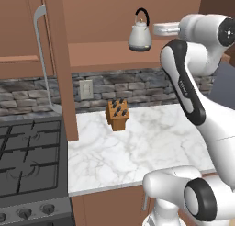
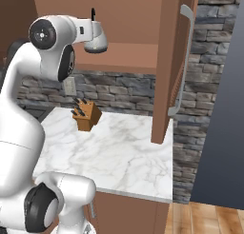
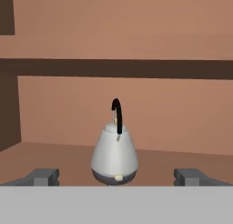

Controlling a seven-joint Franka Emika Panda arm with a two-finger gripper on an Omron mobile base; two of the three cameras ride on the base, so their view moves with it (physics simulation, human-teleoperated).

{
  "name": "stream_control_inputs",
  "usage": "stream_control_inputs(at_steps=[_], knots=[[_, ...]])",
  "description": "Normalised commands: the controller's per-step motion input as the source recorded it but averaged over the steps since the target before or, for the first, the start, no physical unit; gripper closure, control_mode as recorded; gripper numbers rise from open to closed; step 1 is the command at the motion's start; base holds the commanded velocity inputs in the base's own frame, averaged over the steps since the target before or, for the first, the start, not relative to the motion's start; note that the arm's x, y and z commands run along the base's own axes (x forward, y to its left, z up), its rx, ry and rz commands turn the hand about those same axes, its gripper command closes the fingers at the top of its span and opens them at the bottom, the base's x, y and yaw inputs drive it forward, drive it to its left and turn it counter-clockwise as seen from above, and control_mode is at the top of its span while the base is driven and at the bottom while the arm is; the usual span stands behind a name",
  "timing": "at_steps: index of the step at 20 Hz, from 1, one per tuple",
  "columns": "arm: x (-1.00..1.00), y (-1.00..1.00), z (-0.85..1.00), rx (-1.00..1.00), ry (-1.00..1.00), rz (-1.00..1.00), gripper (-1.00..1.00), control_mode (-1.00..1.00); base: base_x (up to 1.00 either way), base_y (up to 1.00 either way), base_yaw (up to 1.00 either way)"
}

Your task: Open the cabinet, pick the kettle from the cabinet, and place it in the sink.

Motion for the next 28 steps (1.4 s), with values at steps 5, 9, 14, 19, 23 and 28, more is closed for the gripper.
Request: stream_control_inputs(at_steps=[5, 9, 14, 19, 23, 28], knots=[[0.23, 0.06, 0.00, 0.00, 0.00, 0.00, -1.00, -1.00, 0.00, 0.00, 0.00], [0.21, 0.08, 0.00, 0.00, 0.00, 0.02, -1.00, -1.00, 0.00, 0.00, 0.00], [0.24, 0.09, 0.00, 0.00, 0.00, 0.04, -1.00, -1.00, 0.00, 0.00, 0.00], [0.22, 0.00, 0.00, 0.00, 0.00, 0.05, -1.00, -1.00, 0.00, 0.00, 0.00], [0.15, -0.02, 0.00, 0.00, 0.00, 0.04, -1.00, -1.00, 0.00, 0.00, 0.00], [0.16, -0.01, 0.00, 0.00, 0.00, 0.02, -1.00, -1.00, 0.00, 0.00, 0.00]])
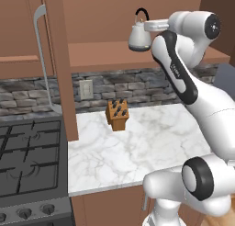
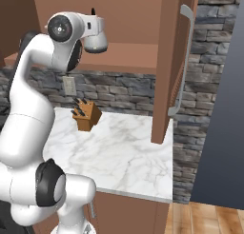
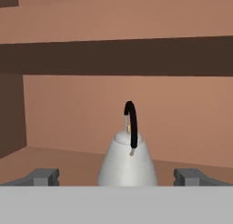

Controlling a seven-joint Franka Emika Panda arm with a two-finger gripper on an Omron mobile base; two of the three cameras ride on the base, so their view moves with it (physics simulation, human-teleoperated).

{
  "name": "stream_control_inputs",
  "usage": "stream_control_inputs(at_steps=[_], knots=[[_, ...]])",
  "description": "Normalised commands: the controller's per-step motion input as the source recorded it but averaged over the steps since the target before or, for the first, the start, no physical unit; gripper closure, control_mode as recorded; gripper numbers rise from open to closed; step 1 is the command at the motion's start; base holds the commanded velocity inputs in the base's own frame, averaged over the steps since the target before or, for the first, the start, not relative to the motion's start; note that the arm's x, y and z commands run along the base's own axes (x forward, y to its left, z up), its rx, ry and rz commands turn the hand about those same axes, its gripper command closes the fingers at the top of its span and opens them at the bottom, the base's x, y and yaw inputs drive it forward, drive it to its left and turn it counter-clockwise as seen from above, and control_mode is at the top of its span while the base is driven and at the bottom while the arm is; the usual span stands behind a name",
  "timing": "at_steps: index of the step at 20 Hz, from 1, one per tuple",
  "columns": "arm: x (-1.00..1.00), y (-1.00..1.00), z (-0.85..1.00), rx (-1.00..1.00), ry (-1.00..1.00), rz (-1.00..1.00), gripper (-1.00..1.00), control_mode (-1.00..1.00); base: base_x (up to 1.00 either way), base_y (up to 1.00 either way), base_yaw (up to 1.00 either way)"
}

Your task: Open the cabinet, pick the kettle from the cabinet, and place it in the sink.

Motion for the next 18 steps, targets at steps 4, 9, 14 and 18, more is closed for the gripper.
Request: stream_control_inputs(at_steps=[4, 9, 14, 18], knots=[[0.13, 0.00, 0.00, 0.00, 0.00, 0.01, -1.00, -1.00, 0.00, 0.00, 0.00], [0.11, 0.00, -0.01, 0.00, 0.00, 0.00, -1.00, -1.00, 0.00, 0.00, 0.00], [0.11, 0.00, -0.02, 0.00, 0.01, 0.00, -1.00, -1.00, 0.00, 0.00, 0.00], [0.15, 0.00, -0.01, 0.00, 0.00, 0.00, -1.00, -1.00, 0.00, 0.00, 0.00]])
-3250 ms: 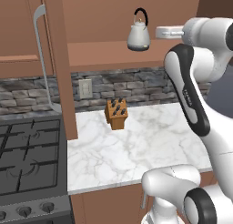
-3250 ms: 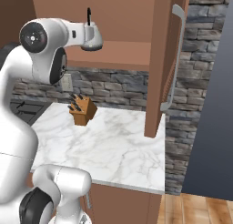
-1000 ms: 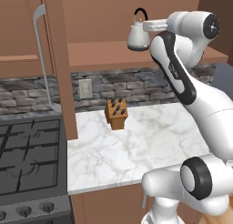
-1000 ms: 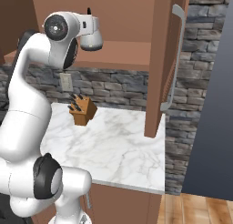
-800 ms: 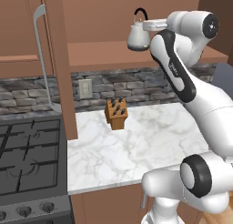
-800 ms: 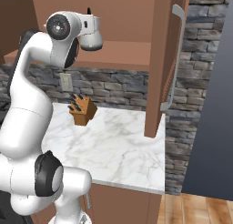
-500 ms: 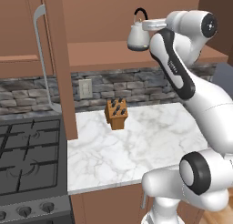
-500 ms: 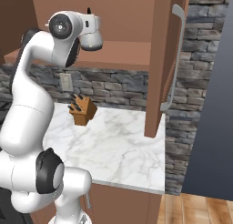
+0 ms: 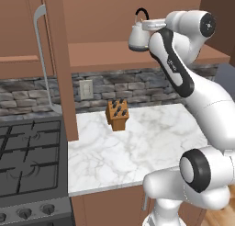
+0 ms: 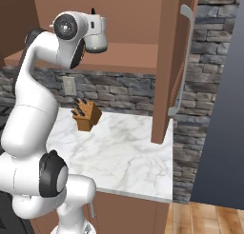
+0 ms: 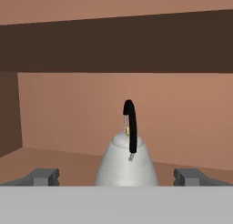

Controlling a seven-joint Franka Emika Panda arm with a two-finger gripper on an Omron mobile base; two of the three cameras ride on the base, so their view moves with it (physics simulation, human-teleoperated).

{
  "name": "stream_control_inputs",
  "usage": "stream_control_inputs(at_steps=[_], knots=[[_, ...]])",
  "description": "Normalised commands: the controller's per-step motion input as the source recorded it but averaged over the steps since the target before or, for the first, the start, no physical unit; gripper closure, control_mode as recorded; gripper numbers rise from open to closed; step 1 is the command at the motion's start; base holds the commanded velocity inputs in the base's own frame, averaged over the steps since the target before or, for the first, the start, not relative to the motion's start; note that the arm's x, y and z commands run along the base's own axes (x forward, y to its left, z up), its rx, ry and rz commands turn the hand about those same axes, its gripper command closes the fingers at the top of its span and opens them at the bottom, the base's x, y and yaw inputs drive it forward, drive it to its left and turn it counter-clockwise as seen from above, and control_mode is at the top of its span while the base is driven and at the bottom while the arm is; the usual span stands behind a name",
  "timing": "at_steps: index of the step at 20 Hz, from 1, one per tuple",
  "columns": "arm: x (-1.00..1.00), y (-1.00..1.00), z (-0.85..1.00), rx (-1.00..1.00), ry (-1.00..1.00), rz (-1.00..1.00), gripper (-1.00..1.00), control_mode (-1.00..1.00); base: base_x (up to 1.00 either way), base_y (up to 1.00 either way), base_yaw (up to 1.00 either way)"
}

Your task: Open the cabinet, pick the kettle from the cabinet, and place it in the sink.

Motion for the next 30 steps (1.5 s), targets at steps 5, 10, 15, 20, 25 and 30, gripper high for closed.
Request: stream_control_inputs(at_steps=[5, 10, 15, 20, 25, 30], knots=[[0.15, 0.00, -0.01, 0.00, 0.00, 0.01, -1.00, -1.00, 0.00, 0.00, 0.00], [0.17, 0.00, 0.00, 0.00, 0.00, 0.02, -1.00, -1.00, 0.00, 0.00, 0.00], [0.15, 0.00, -0.02, 0.00, 0.07, 0.00, -1.00, -1.00, 0.00, 0.00, 0.00], [0.21, 0.00, -0.03, 0.00, 0.09, 0.00, -1.00, -1.00, 0.00, 0.00, 0.00], [0.21, 0.00, 0.00, 0.00, 0.03, 0.00, -1.00, -1.00, 0.00, 0.00, 0.00], [0.15, 0.00, 0.00, 0.00, 0.00, 0.02, -1.00, -1.00, 0.00, 0.00, 0.00]])
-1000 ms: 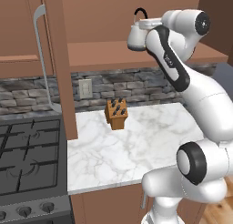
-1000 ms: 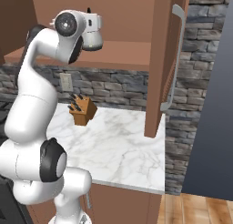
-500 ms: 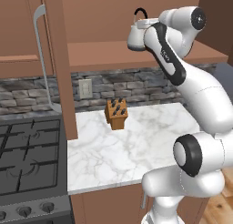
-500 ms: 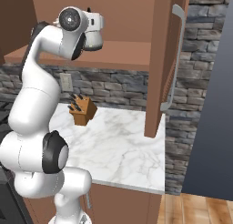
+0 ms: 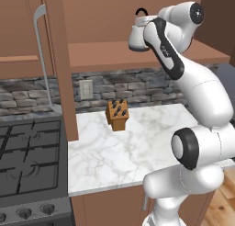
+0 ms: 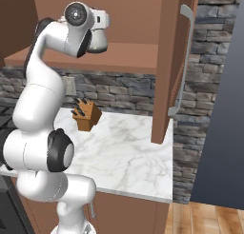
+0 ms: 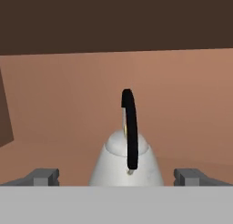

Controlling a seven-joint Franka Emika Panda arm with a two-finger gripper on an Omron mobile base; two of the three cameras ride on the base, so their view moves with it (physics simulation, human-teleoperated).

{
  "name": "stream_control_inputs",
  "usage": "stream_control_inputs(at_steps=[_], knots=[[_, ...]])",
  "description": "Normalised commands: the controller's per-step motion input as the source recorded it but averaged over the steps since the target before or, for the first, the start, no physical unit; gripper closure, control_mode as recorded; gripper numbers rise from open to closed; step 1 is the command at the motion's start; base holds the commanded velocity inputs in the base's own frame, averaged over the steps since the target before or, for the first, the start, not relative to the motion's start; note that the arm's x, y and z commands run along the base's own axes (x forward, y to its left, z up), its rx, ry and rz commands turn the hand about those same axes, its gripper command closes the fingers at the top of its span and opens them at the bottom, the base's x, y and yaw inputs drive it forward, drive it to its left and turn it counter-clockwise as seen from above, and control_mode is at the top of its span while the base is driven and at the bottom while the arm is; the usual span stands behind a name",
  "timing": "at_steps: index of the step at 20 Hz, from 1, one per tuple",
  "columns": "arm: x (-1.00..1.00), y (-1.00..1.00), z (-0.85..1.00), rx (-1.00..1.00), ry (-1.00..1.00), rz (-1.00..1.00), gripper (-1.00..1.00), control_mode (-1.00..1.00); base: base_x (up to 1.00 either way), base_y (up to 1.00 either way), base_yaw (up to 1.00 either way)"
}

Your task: Open the cabinet, pick the kettle from the cabinet, and place it in the sink.

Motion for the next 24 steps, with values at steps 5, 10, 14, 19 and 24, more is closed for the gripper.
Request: stream_control_inputs(at_steps=[5, 10, 14, 19, 24], knots=[[0.15, 0.00, 0.00, 0.00, 0.00, 0.02, -1.00, -1.00, 0.00, 0.00, 0.00], [0.17, 0.02, -0.01, 0.00, 0.00, 0.02, -1.00, -1.00, 0.00, 0.00, 0.00], [0.21, 0.01, 0.00, 0.00, 0.00, 0.02, -1.00, -1.00, 0.00, 0.00, 0.00], [0.21, 0.05, 0.00, 0.00, 0.00, 0.02, -1.00, -1.00, 0.00, 0.00, 0.00], [0.19, 0.04, -0.01, 0.00, 0.00, 0.01, -1.00, -1.00, 0.00, 0.00, 0.00]])
